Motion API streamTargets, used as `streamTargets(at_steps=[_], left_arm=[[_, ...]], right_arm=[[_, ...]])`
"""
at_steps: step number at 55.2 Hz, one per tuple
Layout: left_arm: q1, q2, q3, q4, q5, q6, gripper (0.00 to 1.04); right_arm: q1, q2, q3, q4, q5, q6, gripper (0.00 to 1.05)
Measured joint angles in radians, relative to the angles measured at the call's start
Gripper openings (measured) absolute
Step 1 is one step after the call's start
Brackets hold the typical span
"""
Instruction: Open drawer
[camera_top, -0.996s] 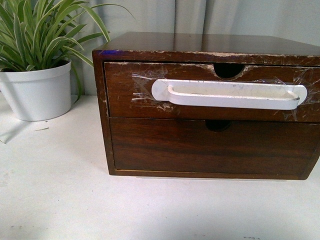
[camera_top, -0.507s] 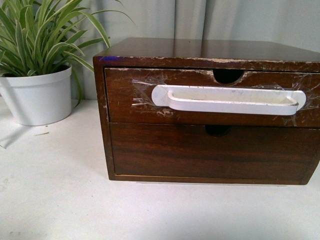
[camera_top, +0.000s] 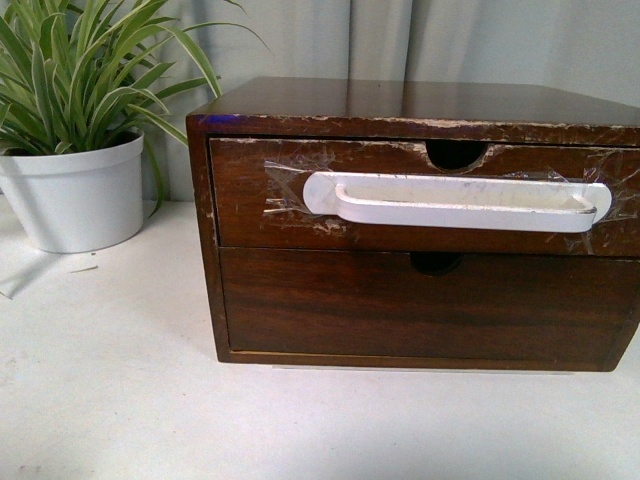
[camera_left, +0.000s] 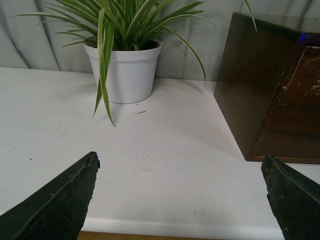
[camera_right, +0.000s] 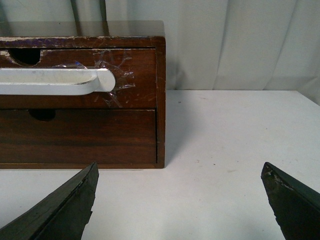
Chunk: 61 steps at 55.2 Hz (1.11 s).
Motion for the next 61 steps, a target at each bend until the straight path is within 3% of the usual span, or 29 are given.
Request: streamTargets(at_steps=[16, 20, 22, 26, 32, 44, 61], left_arm=[[0.000, 0.000, 0.000, 0.000, -0.002, 0.000, 0.99], [-0.090, 0.065, 0.028, -0.062, -0.279, -0.071, 0.99], [-0.163, 0.126, 0.051, -0.095, -0.475, -0.137, 0.99], [-0.222, 0.177, 0.077, -0.084, -0.592, -0.158, 0.99], [-0.198, 0.267, 0.167, -0.028, -0.463, -0.089, 0.99], [-0.134, 0.517, 0.320, -0.011, -0.079, 0.142, 0.99], [-0.233, 0.908, 0.617, -0.137, 0.262, 0.536, 0.99]], right_arm=[[0.000, 0.000, 0.000, 0.000, -0.001, 0.000, 0.96], [-0.042, 0.042, 0.026, -0.077, -0.177, 0.008, 0.96], [-0.062, 0.080, 0.042, -0.089, -0.253, 0.000, 0.96], [-0.088, 0.166, 0.101, -0.121, -0.351, -0.039, 0.96], [-0.095, 0.298, 0.227, -0.200, -0.447, -0.159, 0.96], [-0.064, 0.486, 0.374, -0.198, -0.498, -0.375, 0.96], [-0.017, 0.777, 0.616, -0.316, -0.560, -0.658, 0.96]])
